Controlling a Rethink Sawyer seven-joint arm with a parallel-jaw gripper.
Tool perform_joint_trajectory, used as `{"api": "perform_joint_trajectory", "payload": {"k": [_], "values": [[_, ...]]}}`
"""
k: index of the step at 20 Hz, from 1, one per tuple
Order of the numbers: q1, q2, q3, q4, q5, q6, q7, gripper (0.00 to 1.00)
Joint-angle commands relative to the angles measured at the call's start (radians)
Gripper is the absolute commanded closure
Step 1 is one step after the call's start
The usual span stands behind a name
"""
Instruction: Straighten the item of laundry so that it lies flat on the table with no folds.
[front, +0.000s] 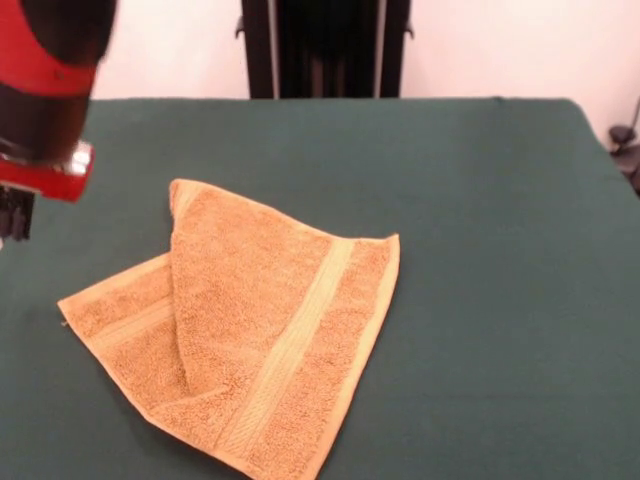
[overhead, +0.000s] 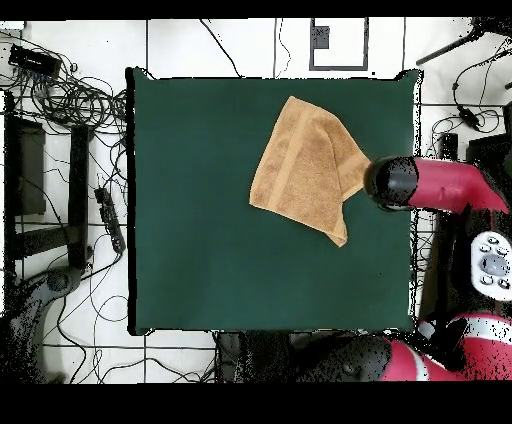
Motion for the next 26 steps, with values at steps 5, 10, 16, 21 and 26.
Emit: {"api": "perform_joint_trajectory", "payload": {"k": [5,10,16,21,26], "values": [[-0.034,-0.128,0.246,0.253,0.263,0.069,0.034,1.0],[-0.055,-0.117,0.274,0.293,0.331,0.0,0.066,1.0],[-0.038,-0.133,0.261,0.331,0.367,-0.049,0.109,1.0],[-0.024,-0.143,0.253,0.358,0.429,-0.056,0.184,1.0],[-0.027,-0.14,0.276,0.394,0.513,-0.072,0.204,1.0]]}}
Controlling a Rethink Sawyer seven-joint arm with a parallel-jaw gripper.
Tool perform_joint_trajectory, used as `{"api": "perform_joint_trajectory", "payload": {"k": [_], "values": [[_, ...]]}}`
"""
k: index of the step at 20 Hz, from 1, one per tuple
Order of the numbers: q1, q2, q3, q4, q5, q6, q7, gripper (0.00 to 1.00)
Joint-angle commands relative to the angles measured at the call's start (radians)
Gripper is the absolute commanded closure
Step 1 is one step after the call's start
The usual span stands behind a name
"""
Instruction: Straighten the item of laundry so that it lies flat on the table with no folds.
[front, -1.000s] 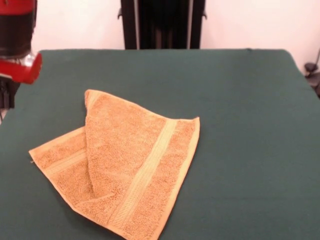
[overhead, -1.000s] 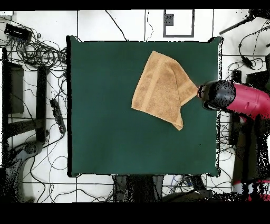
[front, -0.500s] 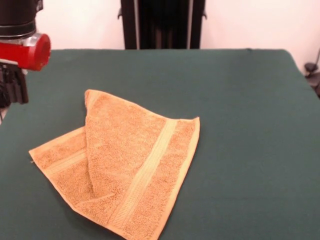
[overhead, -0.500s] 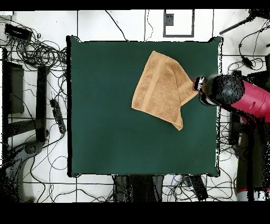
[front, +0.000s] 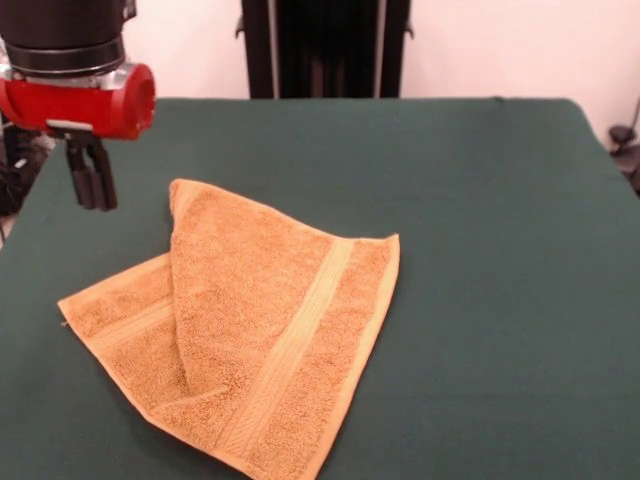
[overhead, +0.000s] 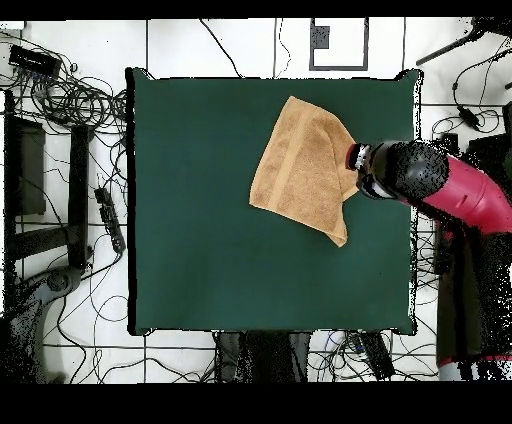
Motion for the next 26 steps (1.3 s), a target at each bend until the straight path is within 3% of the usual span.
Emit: {"api": "perform_joint_trajectory", "payload": {"k": [1,5,13,16,26], "values": [[0.03,0.026,0.154,0.205,0.137,-0.048,0.199,1.0],[-0.003,0.03,0.212,0.247,0.229,-0.051,0.18,1.0],[-0.03,0.041,0.246,0.276,0.306,-0.052,0.135,1.0],[-0.078,0.051,0.322,0.318,0.361,-0.072,0.099,1.0],[-0.167,0.12,0.456,0.365,0.353,-0.158,0.045,1.0]]}}
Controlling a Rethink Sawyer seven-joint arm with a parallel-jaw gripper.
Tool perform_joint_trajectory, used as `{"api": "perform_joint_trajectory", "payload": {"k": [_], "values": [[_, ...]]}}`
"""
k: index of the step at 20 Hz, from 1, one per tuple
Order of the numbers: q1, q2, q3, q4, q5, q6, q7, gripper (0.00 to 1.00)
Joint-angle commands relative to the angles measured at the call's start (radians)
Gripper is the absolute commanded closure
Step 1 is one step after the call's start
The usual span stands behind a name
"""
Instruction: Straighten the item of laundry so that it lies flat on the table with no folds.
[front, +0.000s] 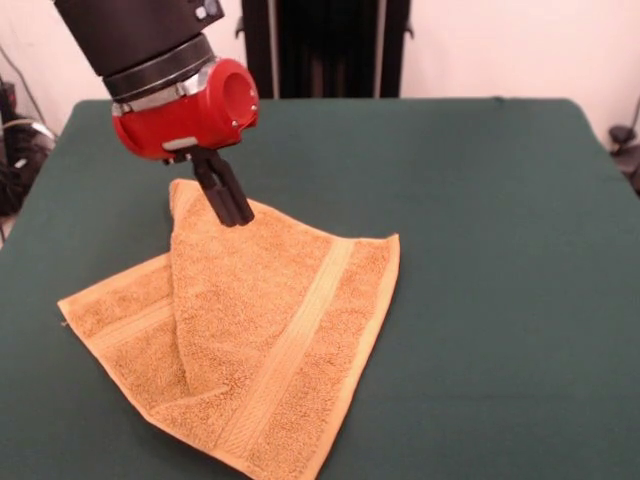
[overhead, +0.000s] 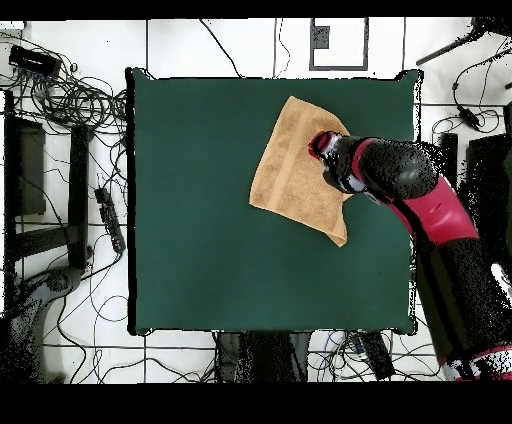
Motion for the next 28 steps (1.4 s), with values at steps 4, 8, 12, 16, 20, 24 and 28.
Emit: {"api": "perform_joint_trajectory", "payload": {"k": [4,8,12,16,20,24,28], "values": [[-0.075,0.155,0.271,0.175,0.05,-0.073,0.021,1.0],[-0.025,0.148,0.19,0.118,-0.047,-0.069,0.016,1.0],[0.037,0.153,0.1,0.06,-0.144,-0.066,-0.003,1.0],[0.071,0.164,0.063,0.067,-0.186,-0.094,0.054,1.0],[0.125,0.16,0.027,0.071,-0.222,-0.097,0.112,1.0],[0.162,0.174,0.005,0.076,-0.232,-0.126,0.15,1.0],[0.192,0.197,-0.029,0.074,-0.276,-0.145,0.124,1.0]]}}
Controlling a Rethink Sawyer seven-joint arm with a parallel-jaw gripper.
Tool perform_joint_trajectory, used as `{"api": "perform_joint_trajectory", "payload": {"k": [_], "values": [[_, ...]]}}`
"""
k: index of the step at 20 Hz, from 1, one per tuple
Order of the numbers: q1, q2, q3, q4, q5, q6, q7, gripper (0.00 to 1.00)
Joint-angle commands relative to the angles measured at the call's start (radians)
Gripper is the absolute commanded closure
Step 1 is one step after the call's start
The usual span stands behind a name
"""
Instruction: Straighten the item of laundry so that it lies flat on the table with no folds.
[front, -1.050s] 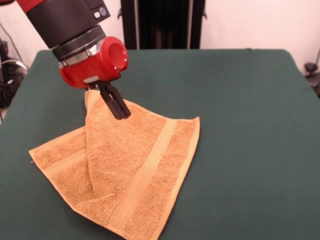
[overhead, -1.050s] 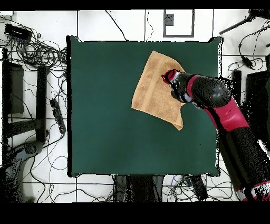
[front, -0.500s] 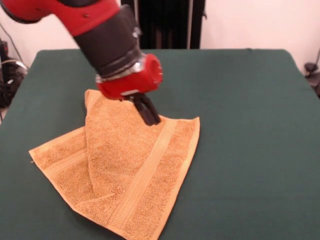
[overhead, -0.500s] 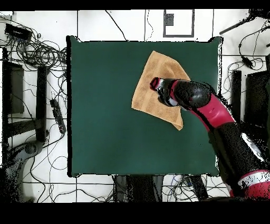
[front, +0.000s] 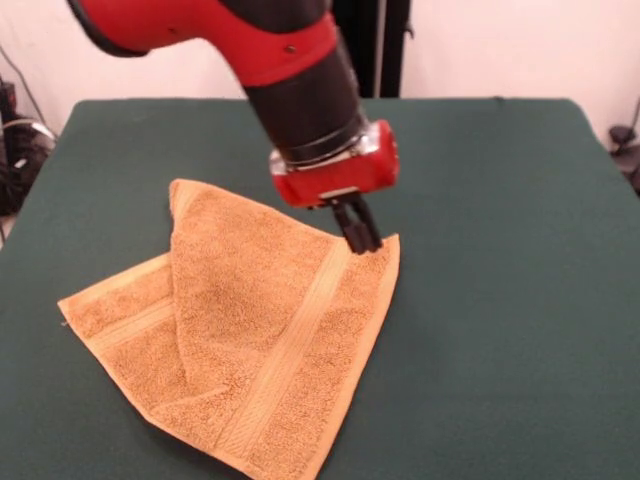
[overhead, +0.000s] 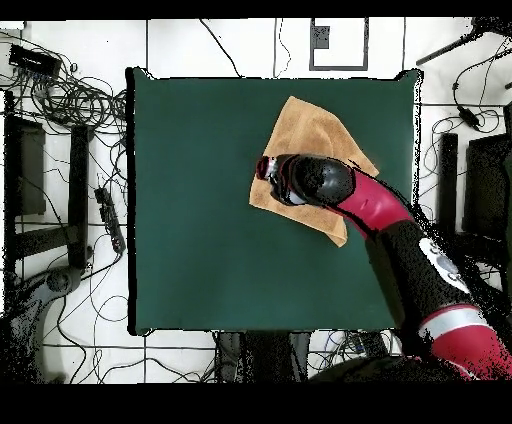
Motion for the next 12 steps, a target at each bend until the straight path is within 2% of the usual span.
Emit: {"api": "perform_joint_trajectory", "payload": {"k": [1,6,12], "values": [[0.074,0.116,-0.055,0.041,-0.075,-0.094,0.116,1.0],[0.085,0.158,-0.095,0.016,-0.181,-0.159,0.053,1.0],[0.025,0.17,-0.067,0.035,-0.256,-0.16,0.002,1.0]]}}
